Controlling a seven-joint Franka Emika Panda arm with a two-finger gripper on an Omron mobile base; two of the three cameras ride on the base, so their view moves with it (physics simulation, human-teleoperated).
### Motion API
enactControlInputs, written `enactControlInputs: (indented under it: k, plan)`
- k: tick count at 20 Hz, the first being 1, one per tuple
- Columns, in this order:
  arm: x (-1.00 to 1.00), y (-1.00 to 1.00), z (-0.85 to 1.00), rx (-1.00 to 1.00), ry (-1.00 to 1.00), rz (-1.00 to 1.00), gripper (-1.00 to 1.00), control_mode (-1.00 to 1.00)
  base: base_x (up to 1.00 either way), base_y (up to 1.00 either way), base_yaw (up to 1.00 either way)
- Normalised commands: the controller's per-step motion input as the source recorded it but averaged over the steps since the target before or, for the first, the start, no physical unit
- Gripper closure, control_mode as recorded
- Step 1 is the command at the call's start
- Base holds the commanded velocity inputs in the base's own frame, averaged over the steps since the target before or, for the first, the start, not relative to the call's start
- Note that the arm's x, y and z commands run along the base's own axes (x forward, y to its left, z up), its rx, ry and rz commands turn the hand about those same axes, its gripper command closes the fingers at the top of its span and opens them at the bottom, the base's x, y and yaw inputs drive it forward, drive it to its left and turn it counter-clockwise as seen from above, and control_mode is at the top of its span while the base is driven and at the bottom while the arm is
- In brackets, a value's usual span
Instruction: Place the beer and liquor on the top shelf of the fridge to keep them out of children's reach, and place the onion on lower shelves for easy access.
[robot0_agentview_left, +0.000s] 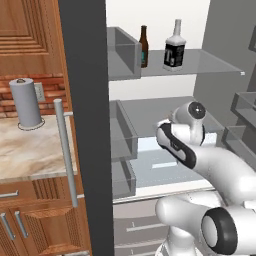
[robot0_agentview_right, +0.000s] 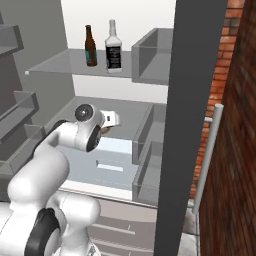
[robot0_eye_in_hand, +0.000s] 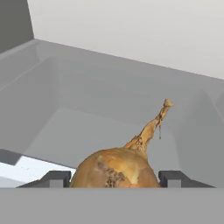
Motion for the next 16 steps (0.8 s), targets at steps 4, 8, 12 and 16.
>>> enactControlInputs:
  k: [4,8,12,16]
  plan:
    - [0.30,0.00,-0.19,0.00,0.05,0.00,1.00,-1.00,0.00,0.00,0.00]
    - [0.32,0.00,-0.24,0.01,0.02,0.00,1.00,-1.00,0.00,0.00,0.00]
    - [0.32,0.00,-0.31,0.01,0.00,0.00,1.00,-1.00,0.00,0.00,0.00]
    - [0.32,0.00,-0.32,0.00,0.00,0.00,1.00,-1.00,0.00,0.00,0.00]
